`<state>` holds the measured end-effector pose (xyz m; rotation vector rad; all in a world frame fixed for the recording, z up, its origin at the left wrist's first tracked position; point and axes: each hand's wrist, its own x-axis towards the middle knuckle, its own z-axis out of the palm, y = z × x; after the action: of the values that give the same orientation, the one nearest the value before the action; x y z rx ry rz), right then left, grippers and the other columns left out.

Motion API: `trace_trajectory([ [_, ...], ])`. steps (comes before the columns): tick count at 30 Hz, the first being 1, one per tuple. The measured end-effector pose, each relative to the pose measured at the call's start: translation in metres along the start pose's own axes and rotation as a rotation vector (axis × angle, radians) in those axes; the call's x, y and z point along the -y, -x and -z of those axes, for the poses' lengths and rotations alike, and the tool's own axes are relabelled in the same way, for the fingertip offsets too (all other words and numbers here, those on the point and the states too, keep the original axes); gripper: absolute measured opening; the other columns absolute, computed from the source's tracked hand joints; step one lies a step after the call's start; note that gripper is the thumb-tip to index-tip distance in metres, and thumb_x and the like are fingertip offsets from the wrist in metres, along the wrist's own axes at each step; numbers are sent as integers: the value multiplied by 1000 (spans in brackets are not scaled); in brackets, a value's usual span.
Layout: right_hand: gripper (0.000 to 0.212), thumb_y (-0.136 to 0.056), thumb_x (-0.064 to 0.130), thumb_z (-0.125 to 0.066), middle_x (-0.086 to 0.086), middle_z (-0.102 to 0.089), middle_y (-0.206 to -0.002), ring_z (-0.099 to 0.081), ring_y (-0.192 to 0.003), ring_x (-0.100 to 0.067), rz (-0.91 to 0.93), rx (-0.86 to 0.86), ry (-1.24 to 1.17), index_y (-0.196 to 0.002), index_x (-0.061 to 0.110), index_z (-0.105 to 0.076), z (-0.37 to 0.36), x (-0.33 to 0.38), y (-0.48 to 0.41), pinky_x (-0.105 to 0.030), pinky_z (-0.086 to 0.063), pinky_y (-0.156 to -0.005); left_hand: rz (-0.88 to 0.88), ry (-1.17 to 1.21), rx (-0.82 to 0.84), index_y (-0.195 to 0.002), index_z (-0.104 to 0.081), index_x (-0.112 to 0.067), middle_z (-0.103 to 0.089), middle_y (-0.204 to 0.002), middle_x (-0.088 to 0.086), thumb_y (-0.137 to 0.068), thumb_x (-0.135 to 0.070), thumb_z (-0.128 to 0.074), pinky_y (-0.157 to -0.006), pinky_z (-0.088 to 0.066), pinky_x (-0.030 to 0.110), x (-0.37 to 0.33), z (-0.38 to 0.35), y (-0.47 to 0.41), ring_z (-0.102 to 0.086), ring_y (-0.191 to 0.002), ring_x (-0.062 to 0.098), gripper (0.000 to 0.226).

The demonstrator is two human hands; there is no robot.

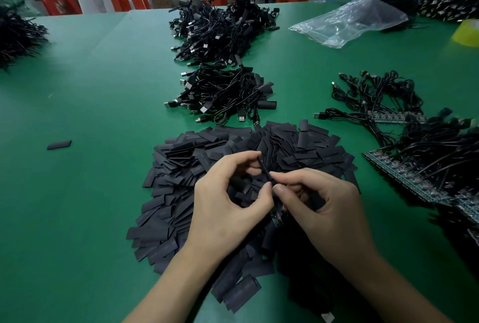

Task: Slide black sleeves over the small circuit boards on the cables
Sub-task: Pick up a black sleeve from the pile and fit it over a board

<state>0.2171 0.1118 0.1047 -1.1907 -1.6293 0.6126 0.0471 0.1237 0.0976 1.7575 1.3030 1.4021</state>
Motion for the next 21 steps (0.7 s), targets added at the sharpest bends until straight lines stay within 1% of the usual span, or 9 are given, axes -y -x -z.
trace_trajectory([
  [2,17,-86,17,-75,14,-75,-88,-70,-81,-3,29,6,14,-101,20,-81,1,0,0,-11,-49,-71,-35,-35,-10,-122,-69,-20,-72,-104,-8,-78,-19,-75,-86,-53,19,-1,0,0,-71,-101,14,45],
  [4,17,-87,19,-75,11,-74,-86,-71,-81,-7,34,9,10,-102,22,-81,2,0,0,-16,-51,-71,-89,-78,-20,-121,-70,-18,-70,-106,-9,-79,-18,-73,-85,-51,17,-2,0,0,-70,-101,12,42],
  [6,15,-87,24,-76,8,-72,-80,-69,-76,-11,-7,11,-37,-102,26,-79,2,0,1,-21,-53,-70,-132,-90,-34,-119,-70,-17,-70,-108,-9,-80,-19,-70,-87,-49,16,-4,0,1,-69,-102,11,39],
  [8,15,-87,34,-73,5,-70,-76,-68,-72,-12,-72,26,-96,-101,30,-77,2,1,0,-23,-53,-69,-157,-67,-43,-118,-69,-15,-69,-110,-7,-80,-18,-68,-88,-50,18,-3,1,1,-68,-103,13,38],
  [11,17,-88,41,-67,7,-71,-84,-68,-79,-10,-162,116,-135,-100,33,-76,2,-2,-1,-23,-53,-74,-184,-23,-27,-119,-68,-12,-68,-113,-5,-81,-16,-67,-91,-51,23,-1,2,1,-67,-106,16,38],
  [13,16,-93,34,-65,7,-75,-92,-70,-87,-9,-232,209,-242,-101,31,-78,3,-2,-3,-24,-54,-78,-192,8,-10,-119,-67,-11,-68,-115,-4,-82,-15,-67,-93,-50,24,0,2,1,-67,-109,18,37],
  [15,19,-94,28,-62,1,-77,-90,-71,-84,-11,-341,238,-443,-101,28,-79,5,-1,-4,-23,-56,-75,-194,37,19,-120,-68,-11,-69,-118,-4,-84,-13,-67,-97,-49,24,0,1,1,-67,-114,17,36],
  [18,16,-90,26,-66,-5,-75,-80,-70,-74,-12,-450,185,-613,-94,18,-79,7,-1,-6,-21,-56,-69,-199,62,85,-122,-70,-12,-70,-127,-5,-87,-6,-72,-103,-48,24,0,0,2,-65,-122,11,35],
  [21,14,-88,26,-68,-9,-72,-74,-69,-68,-15,-507,148,-679,-86,15,-77,8,-1,-7,-24,-57,-65,-214,51,103,-122,-72,-12,-71,-128,-5,-87,-3,-74,-105,-49,25,0,-1,1,-65,-123,8,36],
])
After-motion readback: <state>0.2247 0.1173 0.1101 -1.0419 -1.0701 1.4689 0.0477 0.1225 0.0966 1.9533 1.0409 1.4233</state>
